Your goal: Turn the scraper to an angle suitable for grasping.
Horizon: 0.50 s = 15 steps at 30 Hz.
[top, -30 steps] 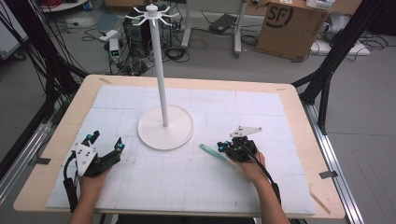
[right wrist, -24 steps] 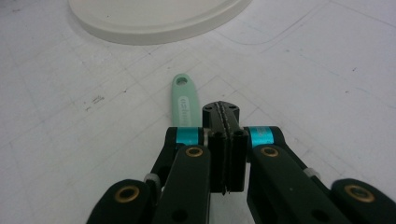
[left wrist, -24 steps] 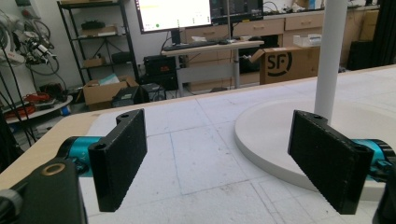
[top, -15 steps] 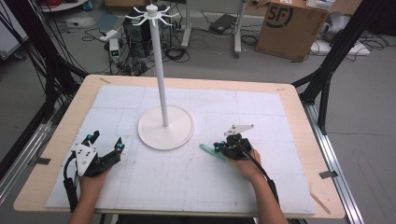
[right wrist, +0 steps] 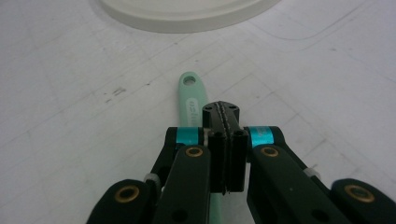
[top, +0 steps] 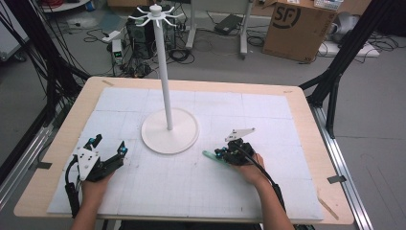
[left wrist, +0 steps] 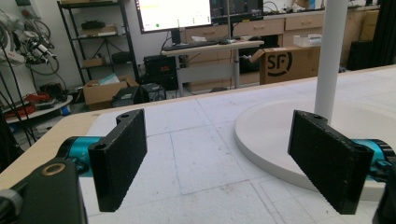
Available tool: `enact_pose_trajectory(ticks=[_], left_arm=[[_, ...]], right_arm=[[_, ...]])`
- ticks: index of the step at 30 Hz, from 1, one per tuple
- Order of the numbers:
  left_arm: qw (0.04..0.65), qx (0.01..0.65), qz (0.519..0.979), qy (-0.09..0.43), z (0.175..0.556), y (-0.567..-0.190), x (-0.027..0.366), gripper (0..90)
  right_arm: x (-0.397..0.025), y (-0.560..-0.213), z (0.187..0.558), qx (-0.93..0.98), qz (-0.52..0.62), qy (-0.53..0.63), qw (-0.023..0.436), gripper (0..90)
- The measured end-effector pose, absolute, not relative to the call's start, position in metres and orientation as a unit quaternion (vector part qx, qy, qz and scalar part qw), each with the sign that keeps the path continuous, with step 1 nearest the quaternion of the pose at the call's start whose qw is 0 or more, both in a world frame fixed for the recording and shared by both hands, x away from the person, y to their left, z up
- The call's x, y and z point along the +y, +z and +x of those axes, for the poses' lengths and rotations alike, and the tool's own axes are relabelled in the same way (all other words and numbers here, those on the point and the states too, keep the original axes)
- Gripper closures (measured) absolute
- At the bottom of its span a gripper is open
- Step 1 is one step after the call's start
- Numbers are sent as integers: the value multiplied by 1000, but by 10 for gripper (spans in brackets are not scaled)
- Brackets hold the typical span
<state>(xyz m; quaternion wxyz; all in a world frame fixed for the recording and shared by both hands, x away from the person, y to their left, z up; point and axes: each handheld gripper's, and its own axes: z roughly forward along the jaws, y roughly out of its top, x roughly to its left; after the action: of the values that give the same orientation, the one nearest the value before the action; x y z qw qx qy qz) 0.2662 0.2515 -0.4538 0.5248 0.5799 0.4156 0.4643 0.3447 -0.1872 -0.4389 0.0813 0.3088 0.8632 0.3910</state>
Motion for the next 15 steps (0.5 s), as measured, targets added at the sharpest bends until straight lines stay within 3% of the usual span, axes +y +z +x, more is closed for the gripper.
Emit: enact_pose_trajectory(ticks=[15], left_arm=[[525, 415, 579, 465, 266, -454, 251, 202]], right_arm=[[-177, -437, 330, 884, 263, 383, 54, 900]])
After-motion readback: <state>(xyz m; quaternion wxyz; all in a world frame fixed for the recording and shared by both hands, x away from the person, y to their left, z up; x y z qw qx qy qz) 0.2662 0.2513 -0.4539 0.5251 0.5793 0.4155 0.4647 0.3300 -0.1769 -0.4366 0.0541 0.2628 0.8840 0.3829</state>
